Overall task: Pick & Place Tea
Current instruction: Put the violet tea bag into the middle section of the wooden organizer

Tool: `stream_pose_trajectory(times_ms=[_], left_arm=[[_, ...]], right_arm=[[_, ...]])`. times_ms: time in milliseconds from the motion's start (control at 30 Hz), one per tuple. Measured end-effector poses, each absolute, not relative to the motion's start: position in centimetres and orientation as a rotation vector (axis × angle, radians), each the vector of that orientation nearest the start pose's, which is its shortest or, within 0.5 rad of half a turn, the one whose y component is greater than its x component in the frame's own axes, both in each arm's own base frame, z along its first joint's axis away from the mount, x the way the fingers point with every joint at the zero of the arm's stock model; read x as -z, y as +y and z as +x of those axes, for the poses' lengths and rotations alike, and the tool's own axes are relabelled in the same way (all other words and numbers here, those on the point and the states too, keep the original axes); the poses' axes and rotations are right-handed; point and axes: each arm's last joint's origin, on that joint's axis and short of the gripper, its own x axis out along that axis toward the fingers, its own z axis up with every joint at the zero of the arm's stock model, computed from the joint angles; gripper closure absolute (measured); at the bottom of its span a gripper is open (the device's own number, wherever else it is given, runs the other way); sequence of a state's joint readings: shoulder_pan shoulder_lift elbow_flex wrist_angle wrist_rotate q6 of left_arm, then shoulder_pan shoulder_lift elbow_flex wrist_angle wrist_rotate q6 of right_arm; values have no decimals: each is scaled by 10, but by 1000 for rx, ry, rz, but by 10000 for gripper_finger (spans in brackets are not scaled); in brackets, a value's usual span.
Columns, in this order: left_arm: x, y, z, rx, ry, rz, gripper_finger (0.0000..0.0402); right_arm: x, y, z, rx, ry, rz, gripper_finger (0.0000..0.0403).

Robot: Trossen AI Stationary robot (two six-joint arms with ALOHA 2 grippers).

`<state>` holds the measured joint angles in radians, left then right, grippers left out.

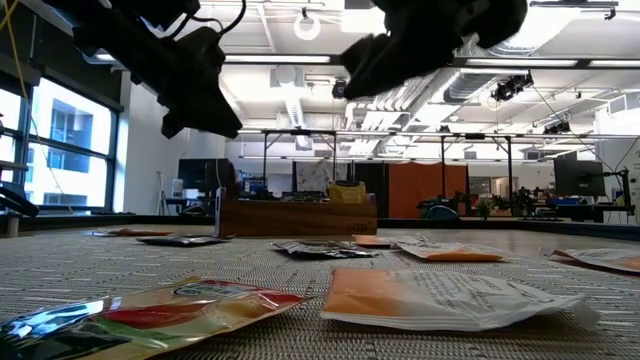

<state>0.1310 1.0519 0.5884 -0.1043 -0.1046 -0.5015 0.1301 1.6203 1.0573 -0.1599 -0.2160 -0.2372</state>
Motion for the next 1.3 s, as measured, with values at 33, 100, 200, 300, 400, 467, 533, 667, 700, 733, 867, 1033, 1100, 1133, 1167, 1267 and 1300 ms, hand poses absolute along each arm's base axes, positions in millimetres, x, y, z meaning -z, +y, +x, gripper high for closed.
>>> stream_pose_trajectory(times_ms=[33,100,200,300,400,467,533,667,700,733,867,1033,1100,1133,1167,1267,1300], left_arm=[[-225,31,214,-356,502,-497,312],[-225,31,214,-350,504,-499,312],[-225,31,214,-350,504,-499,312],[-225,31,214,-351,502,-499,312],[-225,31,214,-351,501,-501,312],[-225,31,214,-352,502,-501,312],[-225,31,214,-353,505,-501,312],[-225,31,214,-353,506,-501,312],[-225,31,214,-353,506,-501,312],[-225,31,214,-353,506,-501,312],[-225,31,214,-353,506,-500,312],[-225,31,214,-354,506,-498,312],[-225,31,214,-354,506,-498,312],[-225,31,214,-354,507,-498,312],[-225,31,214,-354,506,-498,312],[-225,31,214,-355,507,-498,312],[-225,31,214,-355,507,-498,312]], right_arm=[[-219,53,343,-420,693,-194,280],[-211,54,345,-421,719,-193,265],[-203,51,349,-409,735,-190,244],[-193,44,354,-390,751,-182,227],[-177,38,361,-358,783,-179,217],[-164,35,365,-338,812,-181,214],[-153,33,369,-331,825,-178,213],[-137,28,376,-308,827,-150,212],[-132,26,377,-301,837,-143,212],[-128,24,377,-294,849,-134,212],[-119,19,379,-273,866,-111,212],[-109,16,382,-285,875,-149,227],[-104,15,383,-305,878,-149,240],[-102,15,383,-314,877,-146,249],[-99,15,383,-319,883,-144,259],[-94,15,383,-329,901,-137,294],[-94,14,383,-325,902,-136,307]])
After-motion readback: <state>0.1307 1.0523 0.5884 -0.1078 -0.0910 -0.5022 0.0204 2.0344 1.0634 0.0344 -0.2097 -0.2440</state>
